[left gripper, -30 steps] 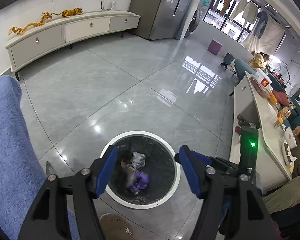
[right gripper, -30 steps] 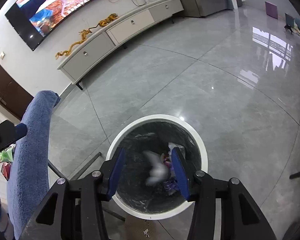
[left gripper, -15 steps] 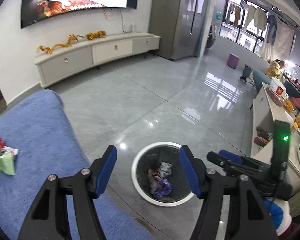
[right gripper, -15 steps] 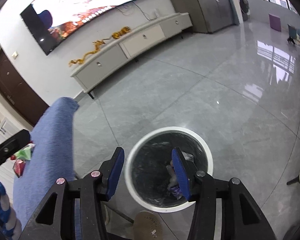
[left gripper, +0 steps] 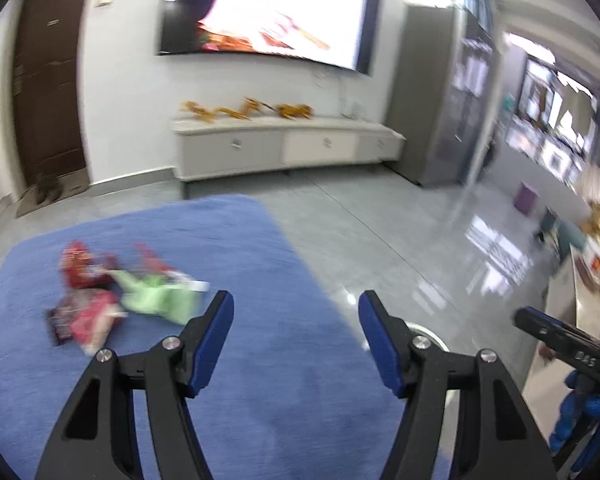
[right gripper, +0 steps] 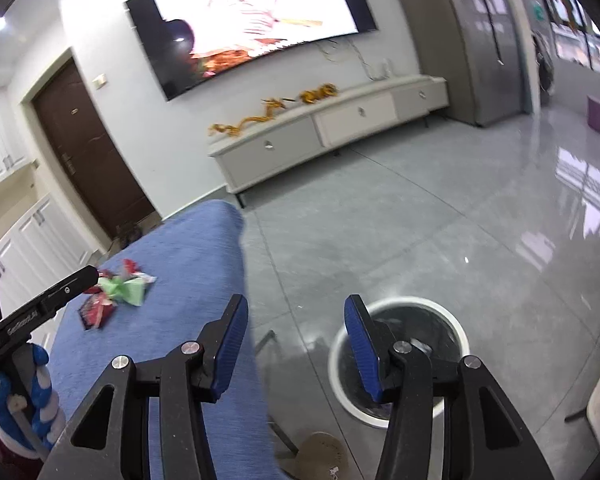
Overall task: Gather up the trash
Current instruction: 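Move both open grippers back toward the remaining trash on the rug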
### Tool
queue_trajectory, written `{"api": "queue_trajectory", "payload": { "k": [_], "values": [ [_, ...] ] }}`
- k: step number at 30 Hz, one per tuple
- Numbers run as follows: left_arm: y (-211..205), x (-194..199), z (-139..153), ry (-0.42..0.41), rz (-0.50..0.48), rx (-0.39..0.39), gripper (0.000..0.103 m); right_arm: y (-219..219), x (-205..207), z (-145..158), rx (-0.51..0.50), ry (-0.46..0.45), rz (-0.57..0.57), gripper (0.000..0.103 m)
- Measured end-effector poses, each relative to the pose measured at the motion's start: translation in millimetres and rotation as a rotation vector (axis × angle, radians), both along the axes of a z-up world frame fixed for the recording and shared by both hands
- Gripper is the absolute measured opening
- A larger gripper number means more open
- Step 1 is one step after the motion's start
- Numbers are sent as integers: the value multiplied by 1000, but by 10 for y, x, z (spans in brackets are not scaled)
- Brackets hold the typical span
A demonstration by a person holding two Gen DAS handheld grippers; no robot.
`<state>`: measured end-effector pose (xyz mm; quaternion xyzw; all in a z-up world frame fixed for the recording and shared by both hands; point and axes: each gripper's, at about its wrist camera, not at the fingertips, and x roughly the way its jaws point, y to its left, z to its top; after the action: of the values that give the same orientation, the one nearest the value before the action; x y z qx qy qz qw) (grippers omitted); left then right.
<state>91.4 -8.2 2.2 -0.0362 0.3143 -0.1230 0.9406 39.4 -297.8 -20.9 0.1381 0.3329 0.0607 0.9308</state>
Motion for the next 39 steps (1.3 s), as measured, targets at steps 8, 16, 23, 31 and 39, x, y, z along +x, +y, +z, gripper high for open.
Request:
{"api": "queue_trajectory", "payload": {
  "k": [8,16,23,31,39],
  "values": [
    [1477,-128,215,-88,301,-35,63,838,157,417,-10,-81,169,49],
    [2423,-268,235,-113,470,-107,63,1432,299,590,-34,-114,272,51],
    [2994,-347,19,-74,563,-167,63,1663,400,519,-55,-102,318,53],
    [3205,-307,-263,-26,567,-178,63,1812,621,323,-49,-59,342,53],
    [2740,135,-561,41,342,-153,62,2043,891,53,-54,3,399,53]
  ]
}}
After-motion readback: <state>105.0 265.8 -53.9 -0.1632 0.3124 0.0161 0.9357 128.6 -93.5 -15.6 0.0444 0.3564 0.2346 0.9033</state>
